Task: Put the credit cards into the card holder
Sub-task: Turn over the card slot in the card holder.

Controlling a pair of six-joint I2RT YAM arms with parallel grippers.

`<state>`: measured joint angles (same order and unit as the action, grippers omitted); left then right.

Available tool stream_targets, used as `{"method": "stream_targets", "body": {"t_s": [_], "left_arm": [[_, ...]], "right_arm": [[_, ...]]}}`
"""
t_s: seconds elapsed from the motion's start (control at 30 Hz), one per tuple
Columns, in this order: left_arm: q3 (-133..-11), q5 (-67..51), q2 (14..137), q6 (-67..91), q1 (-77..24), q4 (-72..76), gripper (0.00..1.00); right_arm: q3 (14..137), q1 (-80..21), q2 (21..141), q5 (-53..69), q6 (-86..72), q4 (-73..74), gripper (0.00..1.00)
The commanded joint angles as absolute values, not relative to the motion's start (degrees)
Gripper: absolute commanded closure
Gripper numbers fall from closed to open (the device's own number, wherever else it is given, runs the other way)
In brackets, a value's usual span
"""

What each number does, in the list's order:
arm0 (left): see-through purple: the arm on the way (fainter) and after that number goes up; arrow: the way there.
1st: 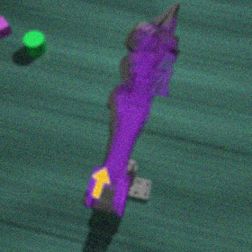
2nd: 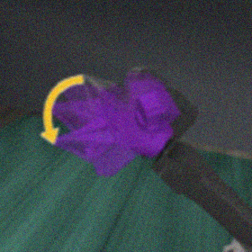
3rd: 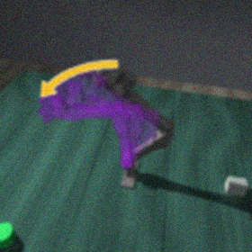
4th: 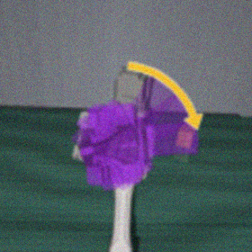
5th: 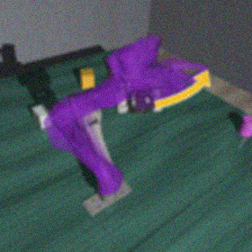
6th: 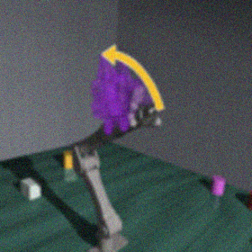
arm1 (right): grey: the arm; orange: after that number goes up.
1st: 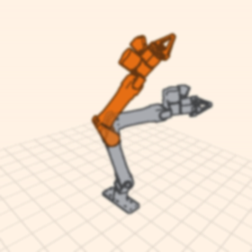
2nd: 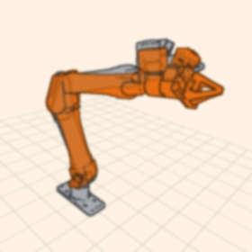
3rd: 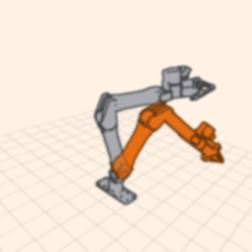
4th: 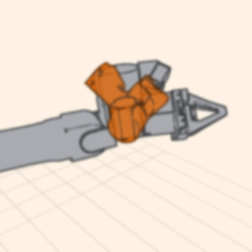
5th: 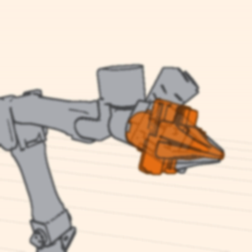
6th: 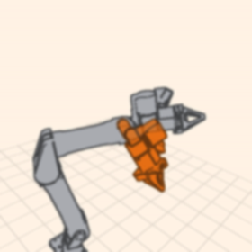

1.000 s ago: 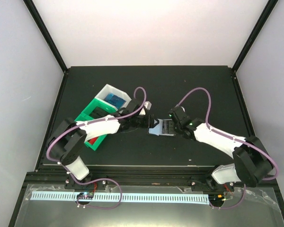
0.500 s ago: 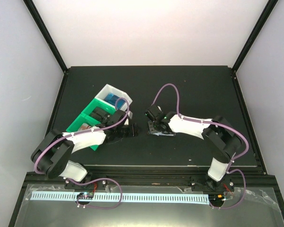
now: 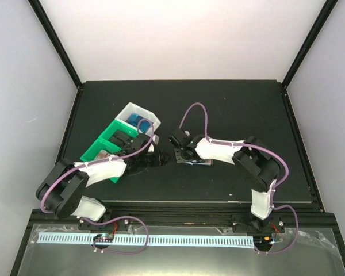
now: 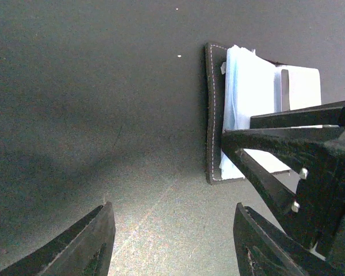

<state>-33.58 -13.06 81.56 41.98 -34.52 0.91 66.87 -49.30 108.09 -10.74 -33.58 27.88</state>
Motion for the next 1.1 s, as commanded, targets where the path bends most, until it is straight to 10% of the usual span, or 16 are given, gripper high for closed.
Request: {"method": "stream_targets", "body": {"t_s": [0.0, 1.07], "left_arm": [[-32.82, -14.69, 79.72, 40.53, -33.85, 2.39, 0.42], [-33.67, -25.96, 84.44, 40.73, -33.72, 10.04, 0.42]], "right_arm": [[67.76, -50.29, 110.32, -10.28, -35.59, 28.69, 0.73], [61.45, -50.36, 99.08, -12.73, -41.04, 23.14, 0.88]]}}
